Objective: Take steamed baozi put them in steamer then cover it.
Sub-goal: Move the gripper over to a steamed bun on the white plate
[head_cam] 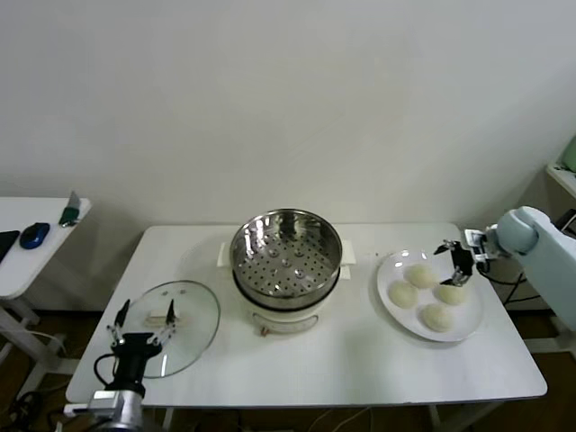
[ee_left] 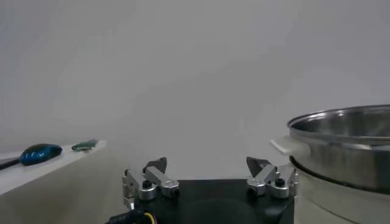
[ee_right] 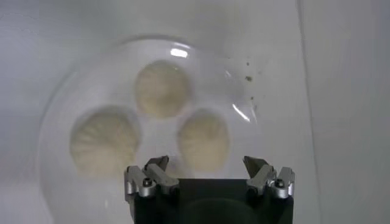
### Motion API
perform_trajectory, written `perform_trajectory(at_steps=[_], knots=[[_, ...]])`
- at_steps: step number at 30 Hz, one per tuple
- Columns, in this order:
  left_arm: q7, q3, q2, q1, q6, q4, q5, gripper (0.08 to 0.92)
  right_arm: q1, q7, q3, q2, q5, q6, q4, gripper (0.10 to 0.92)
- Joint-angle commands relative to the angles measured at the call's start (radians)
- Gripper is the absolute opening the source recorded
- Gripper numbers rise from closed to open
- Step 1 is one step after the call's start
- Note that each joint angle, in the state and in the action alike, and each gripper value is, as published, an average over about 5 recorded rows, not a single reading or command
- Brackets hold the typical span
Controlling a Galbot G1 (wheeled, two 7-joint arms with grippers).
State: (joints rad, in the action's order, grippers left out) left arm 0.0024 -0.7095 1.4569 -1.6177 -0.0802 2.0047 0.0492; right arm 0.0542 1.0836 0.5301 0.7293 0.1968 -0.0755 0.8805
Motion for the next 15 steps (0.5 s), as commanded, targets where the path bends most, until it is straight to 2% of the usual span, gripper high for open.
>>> perform_trajectory(at_steps=[1,15], knots=[[-0.001,-0.001,-0.004,0.007,0.007,-0.003,0.001,0.823,-0.198,0.057,0.233,0.133,0.066,-0.046,-0.245,0.823],[-0.005,-0.015,-0.014,0.005,0.010,-0.010,0.002,0.823,-0.140,0.047,0.109,0.303,0.144,-0.079,-0.443,0.823]])
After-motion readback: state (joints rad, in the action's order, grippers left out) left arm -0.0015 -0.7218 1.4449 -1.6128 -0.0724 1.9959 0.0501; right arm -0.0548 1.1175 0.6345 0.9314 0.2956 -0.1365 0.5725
